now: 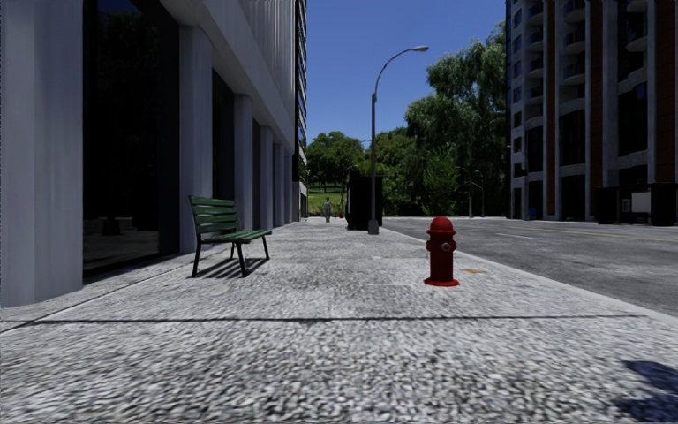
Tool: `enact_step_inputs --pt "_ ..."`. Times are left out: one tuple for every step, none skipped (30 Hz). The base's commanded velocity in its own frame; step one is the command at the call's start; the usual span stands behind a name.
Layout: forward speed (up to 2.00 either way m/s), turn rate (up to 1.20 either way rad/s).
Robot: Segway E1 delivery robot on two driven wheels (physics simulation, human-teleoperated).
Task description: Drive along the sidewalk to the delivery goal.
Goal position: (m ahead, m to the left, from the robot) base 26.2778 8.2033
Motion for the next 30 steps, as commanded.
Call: enact_step_inputs --pt "1.54 0.0" --pt "1.54 0.0" --pt "1.6 0.0" --pt "2.0 0.0" --pt "2.0 0.0" --pt "2.0 0.0" --pt "2.0 0.0" --pt "2.0 0.0" --pt "2.0 0.0" --pt "2.0 0.0" --pt "2.0 0.0" --pt "2.0 0.0" --pt "2.0 0.0" --pt "2.0 0.0" --pt "2.0 0.0" --pt "2.0 0.0" --pt "2.0 0.0" --pt "2.0 0.0" --pt "2.0 0.0" --pt "2.0 0.0" --pt "2.0 0.0" --pt "2.0 0.0" --pt "2.0 0.0" --pt "2.0 0.0" --pt "2.0 0.0" --pt "2.0 0.0" --pt "2.0 0.0" --pt "2.0 0.0" --pt "2.0 0.03" --pt "2.0 0.04"
